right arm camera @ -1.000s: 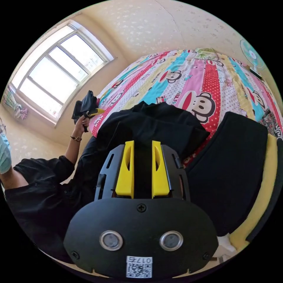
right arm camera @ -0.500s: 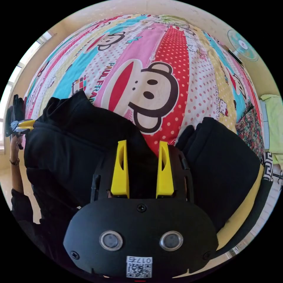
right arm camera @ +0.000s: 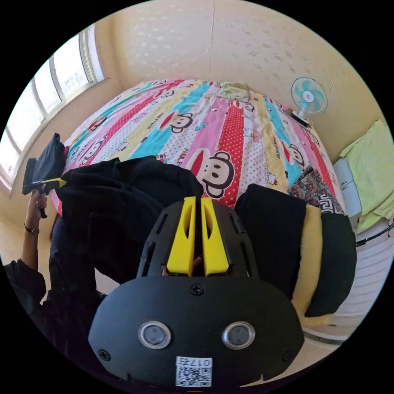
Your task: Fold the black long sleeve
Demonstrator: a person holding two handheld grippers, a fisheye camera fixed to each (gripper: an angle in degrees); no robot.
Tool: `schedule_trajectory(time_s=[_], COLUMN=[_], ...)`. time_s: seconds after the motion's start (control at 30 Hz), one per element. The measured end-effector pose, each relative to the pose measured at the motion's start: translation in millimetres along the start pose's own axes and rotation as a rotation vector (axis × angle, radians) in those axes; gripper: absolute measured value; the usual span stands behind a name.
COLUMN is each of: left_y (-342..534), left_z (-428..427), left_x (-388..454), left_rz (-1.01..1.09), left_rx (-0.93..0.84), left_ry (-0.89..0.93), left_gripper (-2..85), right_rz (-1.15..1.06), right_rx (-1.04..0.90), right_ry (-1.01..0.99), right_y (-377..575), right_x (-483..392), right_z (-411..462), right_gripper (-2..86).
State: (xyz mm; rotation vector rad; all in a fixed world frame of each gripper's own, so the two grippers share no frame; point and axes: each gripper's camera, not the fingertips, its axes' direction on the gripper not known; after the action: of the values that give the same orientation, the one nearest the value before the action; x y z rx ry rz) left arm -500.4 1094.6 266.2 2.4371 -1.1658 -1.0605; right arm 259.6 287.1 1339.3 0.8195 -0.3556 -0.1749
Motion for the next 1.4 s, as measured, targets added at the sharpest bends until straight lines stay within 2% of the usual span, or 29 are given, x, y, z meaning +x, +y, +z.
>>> schedule_trajectory(time_s=[0.17,0.23,0.37,0.43,0.53,0.63,0.73,0.9,1.07,1.17,1.27,1.3,1.33,1.37,1.4], left_y=[89.1,131.7,187.8,229.1,273.0,310.1,337.8,340.7,289.3,207.6,73.0,15.3,-33.9,-51.5,-69.9], left_z=[-92.2,-136.2,-189.4,-216.1,-242.7,-254.5,-251.9,-246.0,-240.6,-227.9,-200.6,-183.4,-164.5,-154.0,-131.7], left_x=[114.5,168.7,241.5,277.6,304.1,317.3,328.3,324.4,293.4,260.3,197.0,160.9,116.7,94.6,56.5], left_rz=[0.160,0.234,0.347,0.411,0.437,0.403,0.380,0.381,0.360,0.325,0.252,0.210,0.129,0.090,0.041], left_rx=[0.278,0.466,0.712,0.866,0.990,1.097,1.238,1.373,1.335,1.265,1.091,0.970,0.815,0.744,0.639], left_ry=[-0.192,-0.239,-0.335,-0.309,-0.236,-0.192,-0.235,-0.252,-0.281,-0.408,-0.504,-0.526,-0.464,-0.417,-0.331], left_gripper=[2.3,2.2,2.3,2.1,1.9,1.9,1.9,1.9,2.2,2.7,3.9,4.5,4.8,4.7,4.2], right_rz=[0.070,0.116,0.164,0.218,0.246,0.244,0.226,0.218,0.160,0.088,0.022,-0.008,-0.037,-0.045,-0.041], right_rx=[0.372,0.578,0.864,1.045,1.203,1.228,1.317,1.262,1.174,1.067,0.930,0.847,0.704,0.607,0.419], right_ry=[0.206,0.259,0.278,0.219,0.128,0.092,0.166,0.368,0.482,0.597,0.645,0.643,0.597,0.563,0.494], right_y=[86.3,128.5,185.5,225.8,263.6,283.8,304.9,280.2,216.8,136.8,17.5,-35.5,-84.9,-106.0,-135.3], right_x=[-57.6,-79.3,-110.6,-123.7,-130.5,-142.0,-169.3,-204.7,-214.4,-215.4,-208.5,-201.3,-190.9,-185.1,-173.7], right_z=[-144.6,-202.9,-282.1,-329.4,-368.9,-392.9,-406.1,-393.9,-354.1,-314.4,-257.8,-224.8,-184.8,-162.6,-115.2], right_gripper=[1.7,1.6,1.7,1.8,2.0,2.0,2.0,2.0,2.2,2.6,4.1,5.2,6.3,6.9,7.3])
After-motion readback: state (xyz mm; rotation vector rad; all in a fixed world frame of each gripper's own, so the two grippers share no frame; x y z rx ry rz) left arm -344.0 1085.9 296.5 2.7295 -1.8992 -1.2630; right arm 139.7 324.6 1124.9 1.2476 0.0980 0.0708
